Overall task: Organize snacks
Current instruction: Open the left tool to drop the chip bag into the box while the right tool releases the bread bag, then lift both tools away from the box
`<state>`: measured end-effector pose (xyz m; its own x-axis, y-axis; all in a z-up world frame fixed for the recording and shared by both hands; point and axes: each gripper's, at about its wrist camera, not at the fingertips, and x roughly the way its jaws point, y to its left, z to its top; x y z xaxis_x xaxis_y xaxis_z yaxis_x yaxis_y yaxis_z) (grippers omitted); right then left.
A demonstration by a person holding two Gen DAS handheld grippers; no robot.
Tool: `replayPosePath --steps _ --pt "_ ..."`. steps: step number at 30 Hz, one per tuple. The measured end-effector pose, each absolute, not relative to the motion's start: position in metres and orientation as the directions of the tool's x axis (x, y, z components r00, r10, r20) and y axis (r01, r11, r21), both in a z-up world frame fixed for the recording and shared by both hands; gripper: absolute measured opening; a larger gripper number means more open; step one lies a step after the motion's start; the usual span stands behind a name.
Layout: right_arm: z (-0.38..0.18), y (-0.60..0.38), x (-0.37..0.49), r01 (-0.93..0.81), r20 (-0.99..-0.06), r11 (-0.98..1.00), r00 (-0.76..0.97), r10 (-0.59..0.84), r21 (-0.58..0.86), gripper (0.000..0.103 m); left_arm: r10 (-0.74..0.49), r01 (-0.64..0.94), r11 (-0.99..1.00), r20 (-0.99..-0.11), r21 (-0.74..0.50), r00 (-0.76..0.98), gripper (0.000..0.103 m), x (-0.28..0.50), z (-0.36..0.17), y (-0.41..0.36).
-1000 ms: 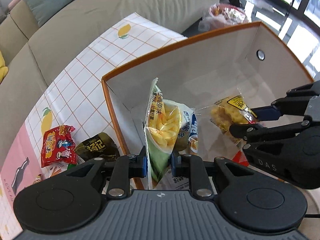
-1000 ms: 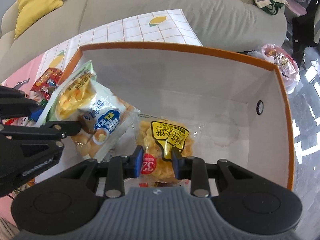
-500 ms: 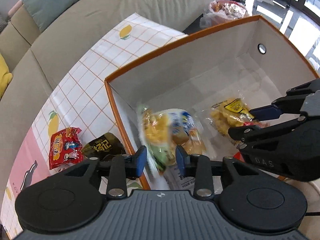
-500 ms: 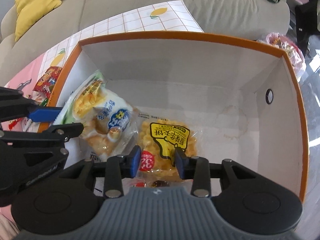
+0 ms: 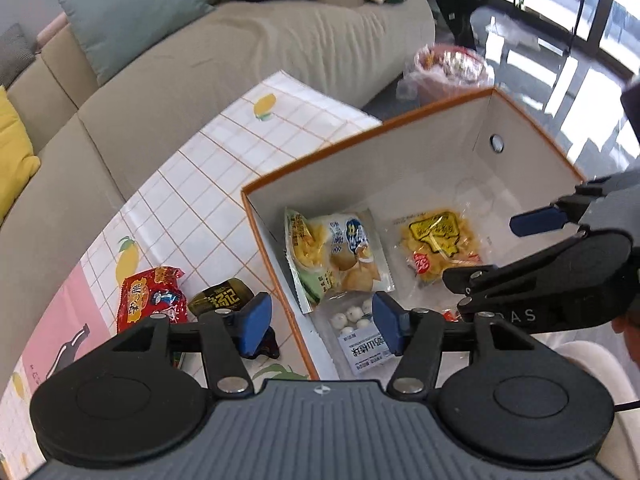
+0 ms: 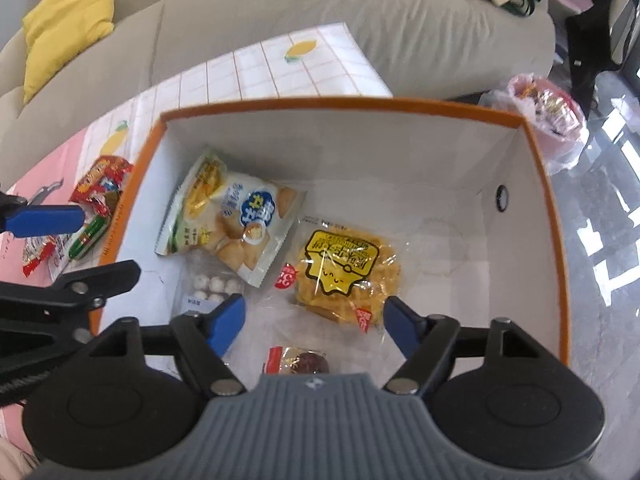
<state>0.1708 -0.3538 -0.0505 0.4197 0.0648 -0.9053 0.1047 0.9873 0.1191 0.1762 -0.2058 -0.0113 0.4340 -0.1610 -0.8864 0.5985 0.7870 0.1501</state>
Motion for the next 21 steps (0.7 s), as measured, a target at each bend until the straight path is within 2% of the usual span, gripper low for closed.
replayPosePath --steps 7,12,21 --pt "-0.023 -0.338 0.141 0.121 -0.847 0.988 0.531 0.017 0.096 0.075 -0.204 0.541 0.832 -0.841 0.12 0.501 0.072 0.158 0.019 -0.179" --pt "-0.002 -0.324 0.115 0.152 -0.775 0.979 0.631 0.011 0.137 0.076 -0.207 0.482 0.869 -0.804 0.112 0.558 0.072 0.141 0.036 -0.151" --pt "0.013 -0.272 0.077 0.081 -0.667 0.978 0.742 0.068 0.19 0.076 -0.228 0.347 0.938 -0.769 -0.009 0.597 0.072 0.117 0.05 -0.081"
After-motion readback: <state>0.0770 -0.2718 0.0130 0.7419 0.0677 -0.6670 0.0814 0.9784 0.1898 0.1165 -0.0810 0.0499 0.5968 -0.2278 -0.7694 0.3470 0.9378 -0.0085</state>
